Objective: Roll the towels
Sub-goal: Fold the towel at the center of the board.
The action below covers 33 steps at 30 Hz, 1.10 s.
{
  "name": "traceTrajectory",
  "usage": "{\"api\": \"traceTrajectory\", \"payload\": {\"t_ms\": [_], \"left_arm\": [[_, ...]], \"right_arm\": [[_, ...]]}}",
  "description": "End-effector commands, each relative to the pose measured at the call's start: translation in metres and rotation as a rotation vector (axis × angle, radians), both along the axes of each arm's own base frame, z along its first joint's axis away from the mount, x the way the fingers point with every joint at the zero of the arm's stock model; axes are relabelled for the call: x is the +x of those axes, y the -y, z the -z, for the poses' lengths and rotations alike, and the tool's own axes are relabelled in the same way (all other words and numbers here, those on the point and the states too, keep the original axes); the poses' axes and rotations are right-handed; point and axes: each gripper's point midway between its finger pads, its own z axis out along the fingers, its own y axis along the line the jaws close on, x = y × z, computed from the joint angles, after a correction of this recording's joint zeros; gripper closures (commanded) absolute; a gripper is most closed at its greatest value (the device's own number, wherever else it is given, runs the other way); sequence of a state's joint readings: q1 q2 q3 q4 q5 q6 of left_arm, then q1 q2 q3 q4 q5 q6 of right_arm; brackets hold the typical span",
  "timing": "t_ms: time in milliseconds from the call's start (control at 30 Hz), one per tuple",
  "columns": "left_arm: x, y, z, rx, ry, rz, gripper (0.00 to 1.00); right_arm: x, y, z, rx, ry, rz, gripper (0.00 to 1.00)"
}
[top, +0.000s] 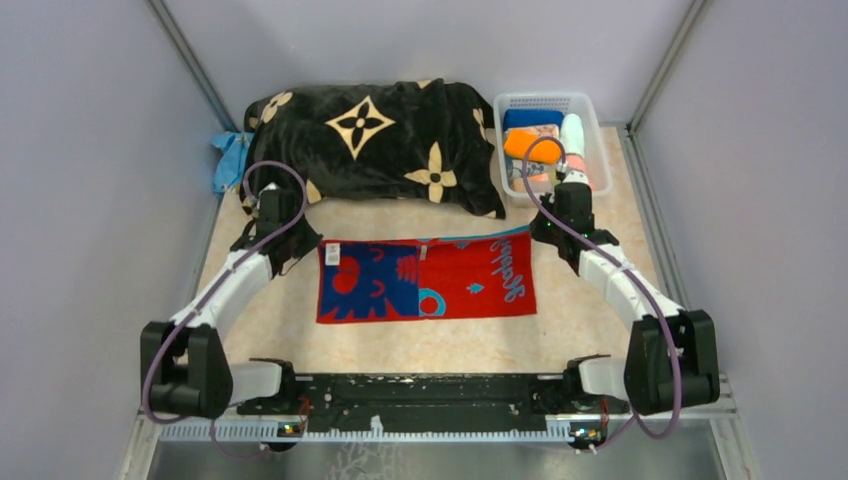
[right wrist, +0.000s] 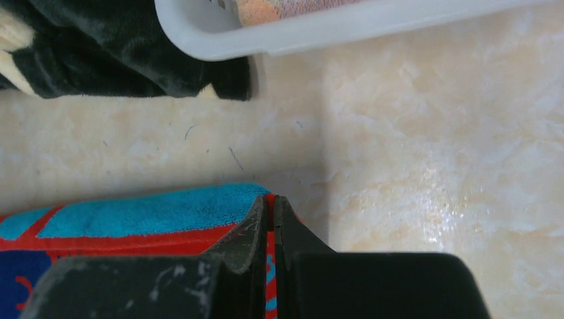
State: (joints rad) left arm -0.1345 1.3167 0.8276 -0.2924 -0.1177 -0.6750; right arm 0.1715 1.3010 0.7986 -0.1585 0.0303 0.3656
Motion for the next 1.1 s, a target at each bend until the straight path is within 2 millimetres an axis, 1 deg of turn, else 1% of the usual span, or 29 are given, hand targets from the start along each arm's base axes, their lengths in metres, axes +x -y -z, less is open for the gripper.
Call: {"api": "traceTrajectory", "payload": {"t_ms": [0,100,167,300,367,500,600,700,867,967,1067], "left_arm": [[-0.036,-0.007,0.006,-0.045,-0.031,-0.042,0.93],[-0.058,-0.009,0.01,-0.071,-0.039,-0.06,0.93],[-0.072,-0.01,0.013,-0.083,-0.046,-0.072,0.93],[-0.094,-0.015,0.015,-0.092,-0.048,-0.106,0.93],[-0.105,-0.016,0.016,-0.098,-0.057,-0.116,0.93],[-0.124,-0.013,0.029,-0.134,-0.092,-0.132,0.92],[-0.137,-0.013,0.041,-0.154,-0.126,-0.159,0.92],[-0.147,-0.011,0.05,-0.182,-0.156,-0.19,0.92],[-0.156,-0.01,0.057,-0.235,-0.156,-0.241,0.92],[-0.162,-0.009,0.061,-0.258,-0.163,-0.267,0.92],[-0.163,-0.01,0.061,-0.263,-0.158,-0.281,0.92]], "right_arm": [[-0.029,-0.003,0.003,0.061,-0.035,0.002,1.0],[-0.052,-0.002,0.016,0.079,-0.085,0.013,1.0],[-0.064,0.003,0.022,0.078,-0.11,0.044,1.0],[-0.083,0.007,0.025,0.108,-0.118,0.094,1.0],[-0.091,0.006,0.026,0.141,-0.116,0.111,1.0],[-0.105,0.004,0.033,0.185,-0.132,0.137,1.0],[-0.116,0.008,0.047,0.194,-0.167,0.183,1.0],[-0.125,0.012,0.056,0.209,-0.203,0.238,1.0],[-0.137,0.011,0.068,0.252,-0.239,0.282,1.0],[-0.143,0.007,0.072,0.281,-0.257,0.285,1.0],[-0.147,0.002,0.07,0.306,-0.266,0.27,1.0]]}}
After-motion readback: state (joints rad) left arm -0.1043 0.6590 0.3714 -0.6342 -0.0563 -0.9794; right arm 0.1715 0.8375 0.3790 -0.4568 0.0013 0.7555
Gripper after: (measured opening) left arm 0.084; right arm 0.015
